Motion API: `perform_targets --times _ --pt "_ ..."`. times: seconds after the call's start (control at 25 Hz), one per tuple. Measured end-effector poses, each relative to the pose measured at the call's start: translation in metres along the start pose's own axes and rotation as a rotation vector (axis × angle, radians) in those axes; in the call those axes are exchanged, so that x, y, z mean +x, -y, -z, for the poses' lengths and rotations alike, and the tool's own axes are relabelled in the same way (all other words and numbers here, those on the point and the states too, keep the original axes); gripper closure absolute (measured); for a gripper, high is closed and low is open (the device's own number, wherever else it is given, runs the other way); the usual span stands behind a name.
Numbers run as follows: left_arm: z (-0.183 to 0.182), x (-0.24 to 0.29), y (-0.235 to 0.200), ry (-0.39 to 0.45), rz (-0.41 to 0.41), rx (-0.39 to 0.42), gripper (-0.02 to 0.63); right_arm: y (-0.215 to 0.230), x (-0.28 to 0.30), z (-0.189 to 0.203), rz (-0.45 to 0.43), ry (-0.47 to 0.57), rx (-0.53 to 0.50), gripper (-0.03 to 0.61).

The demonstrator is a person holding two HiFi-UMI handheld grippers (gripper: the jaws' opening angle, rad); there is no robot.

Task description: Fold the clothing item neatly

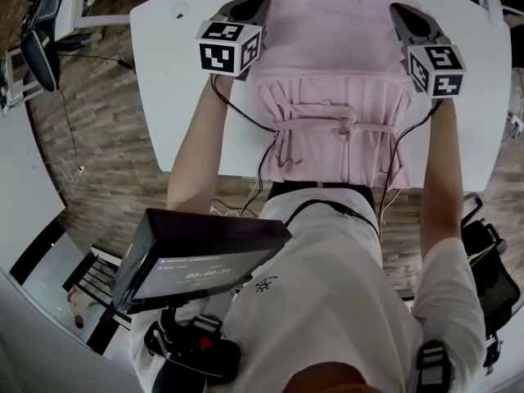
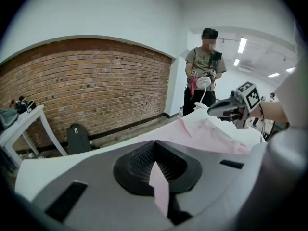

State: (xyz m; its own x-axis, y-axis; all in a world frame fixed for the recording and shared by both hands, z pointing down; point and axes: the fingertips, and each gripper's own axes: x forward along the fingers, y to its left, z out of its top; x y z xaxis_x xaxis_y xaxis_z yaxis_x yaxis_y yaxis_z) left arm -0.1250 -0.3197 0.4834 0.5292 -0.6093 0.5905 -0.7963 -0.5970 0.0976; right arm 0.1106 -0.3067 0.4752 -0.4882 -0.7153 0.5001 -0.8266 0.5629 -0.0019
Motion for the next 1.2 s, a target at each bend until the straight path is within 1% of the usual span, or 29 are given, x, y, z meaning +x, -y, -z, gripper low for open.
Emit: perform_targets --times 0.16,0.24,0.32,0.44,0.48,0.52,0.6,0.76,0.96,1.08,1.2 --pt "-0.025 0.023 -0.012 -0.015 0.028 0.097 0.611 0.011 0.02 -0.021 -0.018 0.011 -0.07 0.574" --pt "-0.029 0.037 -0.015 -0.036 0.054 0.143 0.609 0.016 0.033 -0.023 -0.033 0.0 -0.093 0.574" --pt "-0.03 0.05 -0.017 -0.058 0.088 0.167 0.604 0.019 0.045 -0.024 -0.057 -0.01 -0.098 0.574" --pt "-0.021 0.068 -0.018 -0.112 0.153 0.146 0.517 0.026 0.059 -0.018 -0.076 -0.035 -0.107 0.572" --pt "-0.016 0.073 -0.019 -0.134 0.171 0.133 0.504 0.029 0.063 -0.015 -0.081 -0.044 -0.108 0.57" --pt "-0.011 0.078 -0.021 -0.154 0.18 0.121 0.497 0.031 0.067 -0.011 -0.089 -0.054 -0.106 0.553" --pt "-0.004 0.088 -0.029 -0.184 0.18 0.101 0.495 0.036 0.074 -0.005 -0.105 -0.066 -0.097 0.522" --pt "-0.001 0.103 -0.039 -0.217 0.192 0.056 0.495 0.045 0.087 0.007 -0.139 -0.081 -0.067 0.472" --pt "-0.001 0.116 -0.044 -0.238 0.201 0.023 0.495 0.053 0.102 0.017 -0.168 -0.119 -0.038 0.469" --pt "0.003 0.119 -0.044 -0.262 0.211 0.03 0.495 0.049 0.109 0.019 -0.186 -0.129 -0.023 0.468" --pt "0.006 0.124 -0.043 -0.282 0.212 0.042 0.495 0.051 0.115 0.023 -0.182 -0.154 -0.026 0.469"
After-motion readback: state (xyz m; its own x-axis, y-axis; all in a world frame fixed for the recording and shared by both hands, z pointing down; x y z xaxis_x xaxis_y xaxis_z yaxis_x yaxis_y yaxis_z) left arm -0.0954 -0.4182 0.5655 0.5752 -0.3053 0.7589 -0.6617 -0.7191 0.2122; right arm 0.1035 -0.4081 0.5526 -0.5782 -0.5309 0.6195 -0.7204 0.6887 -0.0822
